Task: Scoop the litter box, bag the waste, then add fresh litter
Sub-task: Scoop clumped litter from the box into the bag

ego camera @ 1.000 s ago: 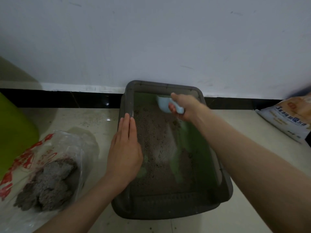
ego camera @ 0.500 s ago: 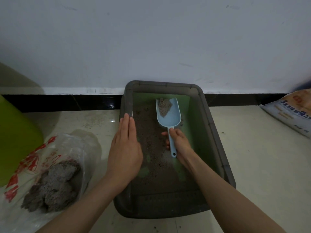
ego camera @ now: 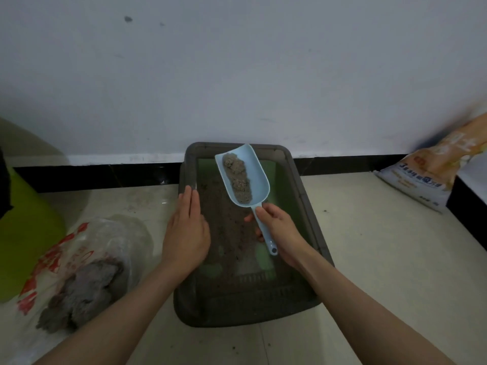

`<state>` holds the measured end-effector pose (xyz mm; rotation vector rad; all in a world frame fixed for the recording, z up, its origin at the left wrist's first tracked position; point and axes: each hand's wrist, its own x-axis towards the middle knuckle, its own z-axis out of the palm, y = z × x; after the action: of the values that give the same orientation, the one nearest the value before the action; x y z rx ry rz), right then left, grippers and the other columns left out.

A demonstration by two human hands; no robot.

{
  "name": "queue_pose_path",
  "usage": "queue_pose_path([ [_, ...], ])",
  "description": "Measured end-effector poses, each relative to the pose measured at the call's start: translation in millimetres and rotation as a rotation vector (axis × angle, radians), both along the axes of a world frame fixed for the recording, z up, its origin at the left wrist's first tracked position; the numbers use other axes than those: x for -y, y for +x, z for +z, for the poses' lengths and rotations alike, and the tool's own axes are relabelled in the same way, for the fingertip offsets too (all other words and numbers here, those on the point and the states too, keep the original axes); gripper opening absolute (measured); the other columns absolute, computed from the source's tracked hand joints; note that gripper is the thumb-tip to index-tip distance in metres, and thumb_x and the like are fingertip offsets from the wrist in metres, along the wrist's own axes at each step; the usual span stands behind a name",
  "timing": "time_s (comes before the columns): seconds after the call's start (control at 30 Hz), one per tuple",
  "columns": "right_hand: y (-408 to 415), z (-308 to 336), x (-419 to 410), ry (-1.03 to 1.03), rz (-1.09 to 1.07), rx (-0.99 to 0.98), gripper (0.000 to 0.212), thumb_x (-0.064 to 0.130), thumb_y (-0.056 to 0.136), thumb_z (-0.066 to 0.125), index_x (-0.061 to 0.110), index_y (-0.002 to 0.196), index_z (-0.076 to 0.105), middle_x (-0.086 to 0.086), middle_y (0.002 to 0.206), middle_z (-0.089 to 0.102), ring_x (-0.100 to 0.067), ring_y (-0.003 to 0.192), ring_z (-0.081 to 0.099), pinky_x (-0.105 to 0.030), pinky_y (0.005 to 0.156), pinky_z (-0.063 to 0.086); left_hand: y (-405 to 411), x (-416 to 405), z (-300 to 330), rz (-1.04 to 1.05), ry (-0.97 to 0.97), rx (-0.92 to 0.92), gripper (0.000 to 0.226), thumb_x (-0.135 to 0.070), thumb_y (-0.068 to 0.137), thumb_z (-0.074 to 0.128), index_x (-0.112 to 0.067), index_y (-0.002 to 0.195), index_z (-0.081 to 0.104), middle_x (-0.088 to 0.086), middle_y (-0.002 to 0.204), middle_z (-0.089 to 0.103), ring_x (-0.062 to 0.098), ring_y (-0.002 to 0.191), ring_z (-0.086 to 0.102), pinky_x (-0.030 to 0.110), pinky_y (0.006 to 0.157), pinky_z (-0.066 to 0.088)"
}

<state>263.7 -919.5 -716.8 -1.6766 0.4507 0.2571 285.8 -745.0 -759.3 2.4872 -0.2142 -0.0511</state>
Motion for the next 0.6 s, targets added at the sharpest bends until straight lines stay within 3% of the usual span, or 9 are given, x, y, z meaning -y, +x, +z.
queue_pose_path([
  [0.07, -7.5, 18.5, -10.4, -0.007, 0.056, 0.009, 0.015, 0.020, 0.099, 0.045, 0.013, 0.101, 0.057, -0.001, 0.085, 0.065, -0.013, 0.060, 0.048, -0.026, 0.057, 0.042, 3.5, -10.8, 5.0, -0.056, -0.037, -0.050, 0.054, -0.023, 0.100, 0.029, -0.008, 0.148, 0.009, 0.008, 0.157, 0.003, 0.021, 0.144, 0.007, 0.033, 0.117, 0.014],
  [0.17, -19.7, 42.0, -33.0, 0.063, 0.151, 0.006, 0.015, 0.020, 0.099, 0.044, 0.013, 0.098, 0.057, 0.000, 0.080, 0.064, -0.012, 0.057, 0.046, -0.025, 0.052, 0.040, 1.2, -44.7, 19.9, -0.093, -0.068, -0.029, 0.045, -0.021, 0.098, 0.034, -0.003, 0.140, 0.033, 0.013, 0.149, 0.029, 0.026, 0.137, 0.029, 0.035, 0.112, 0.025],
  [0.27, -30.0, 54.4, -65.6, 0.154, 0.246, -0.020, 0.016, 0.019, 0.099, 0.043, 0.013, 0.095, 0.057, -0.002, 0.076, 0.062, -0.012, 0.053, 0.044, -0.023, 0.047, 0.038, -17.0, -102.8, 20.8, 0.048, -0.005, 0.062, 0.040, -0.010, 0.094, 0.043, -0.001, 0.132, 0.043, 0.017, 0.137, 0.044, 0.031, 0.126, 0.042, 0.034, 0.105, 0.031],
  [0.4, -41.3, 46.2, -113.3, 0.213, 0.344, -0.133, 0.016, 0.017, 0.099, 0.044, 0.010, 0.091, 0.056, -0.005, 0.074, 0.061, -0.010, 0.046, 0.045, -0.021, 0.039, 0.038, -60.8, -182.9, -3.2, 0.305, 0.060, 0.038, 0.045, -0.001, 0.086, 0.048, -0.003, 0.131, 0.046, 0.021, 0.125, 0.052, 0.038, 0.116, 0.047, 0.042, 0.096, 0.038],
  [0.47, -46.7, 39.2, -131.9, 0.139, 0.438, -0.188, 0.019, 0.020, 0.099, 0.045, 0.009, 0.088, 0.057, -0.004, 0.074, 0.061, -0.012, 0.049, 0.045, -0.021, 0.039, 0.039, -81.1, -211.3, -17.1, 0.415, 0.086, 0.013, 0.046, -0.001, 0.085, 0.053, 0.001, 0.130, 0.046, 0.025, 0.123, 0.052, 0.041, 0.115, 0.046, 0.044, 0.095, 0.038],
  [0.6, -48.3, 37.2, -158.6, -0.199, 0.682, -0.285, 0.027, 0.028, 0.098, 0.047, 0.008, 0.086, 0.061, -0.001, 0.078, 0.063, -0.012, 0.056, 0.048, -0.020, 0.043, 0.043, -96.8, -240.7, -34.3, 0.565, 0.062, -0.104, 0.052, -0.018, 0.089, 0.058, 0.003, 0.133, 0.042, 0.026, 0.130, 0.049, 0.040, 0.120, 0.044, 0.045, 0.096, 0.039],
])
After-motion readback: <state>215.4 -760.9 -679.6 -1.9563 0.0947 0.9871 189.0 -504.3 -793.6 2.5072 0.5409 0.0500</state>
